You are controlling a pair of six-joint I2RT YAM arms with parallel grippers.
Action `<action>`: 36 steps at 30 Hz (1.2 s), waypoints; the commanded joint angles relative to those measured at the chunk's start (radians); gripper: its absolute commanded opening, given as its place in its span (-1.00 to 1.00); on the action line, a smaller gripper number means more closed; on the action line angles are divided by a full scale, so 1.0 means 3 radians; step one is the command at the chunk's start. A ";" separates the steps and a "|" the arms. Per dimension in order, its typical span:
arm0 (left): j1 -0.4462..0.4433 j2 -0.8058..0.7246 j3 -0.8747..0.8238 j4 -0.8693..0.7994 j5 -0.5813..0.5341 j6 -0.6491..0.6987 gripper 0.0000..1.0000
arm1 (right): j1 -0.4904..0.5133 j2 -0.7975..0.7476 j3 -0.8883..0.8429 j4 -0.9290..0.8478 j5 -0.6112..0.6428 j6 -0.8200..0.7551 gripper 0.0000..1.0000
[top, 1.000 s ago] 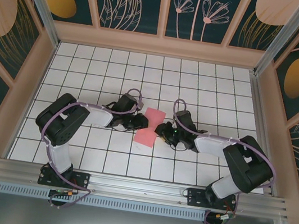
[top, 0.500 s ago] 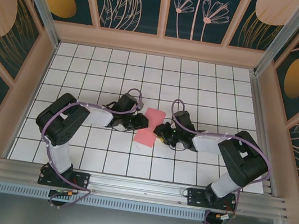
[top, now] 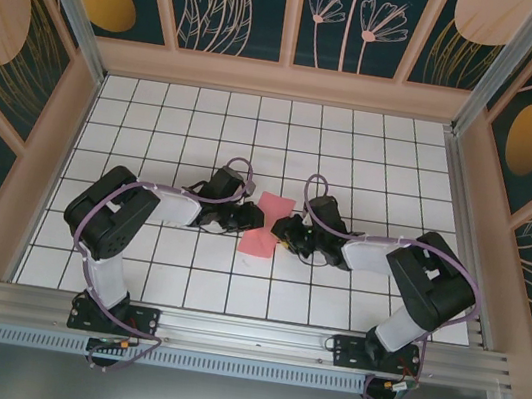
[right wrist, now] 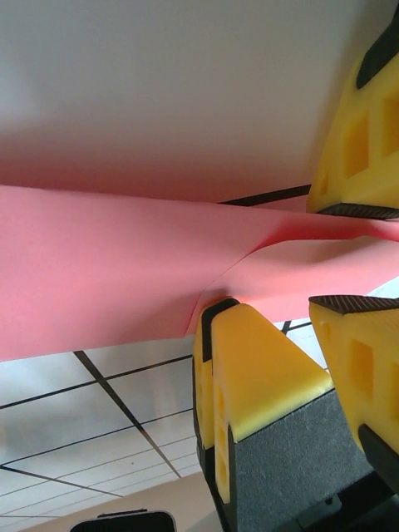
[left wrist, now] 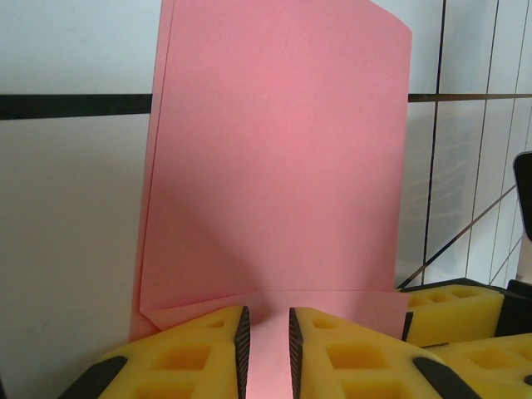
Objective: Fold a paper plane with a square sheet of paper (pick it up from the middle)
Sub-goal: Turn over the paper at the center of the table.
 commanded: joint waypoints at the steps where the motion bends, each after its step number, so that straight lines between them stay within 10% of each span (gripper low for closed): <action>1: 0.0011 -0.0074 -0.0003 -0.0029 -0.0039 0.0003 -0.54 | -0.0011 0.0079 -0.0072 0.0225 -0.0067 0.0018 -0.41; 8: 0.0013 -0.0589 -0.0130 0.0023 -0.0265 -0.0091 -0.52 | -0.0011 0.0132 -0.0083 0.0265 -0.0077 -0.0069 -0.53; 24: 0.0011 -0.2759 -0.0593 -0.0784 -0.2033 0.0096 -0.19 | -0.0013 -0.0481 0.0227 -0.0452 0.0100 -0.0594 -0.93; 36: 0.0015 -0.3765 -0.0677 -0.1429 -0.2478 0.0295 0.32 | 0.0377 -0.0955 0.1546 -0.3026 0.1980 -0.1355 -0.98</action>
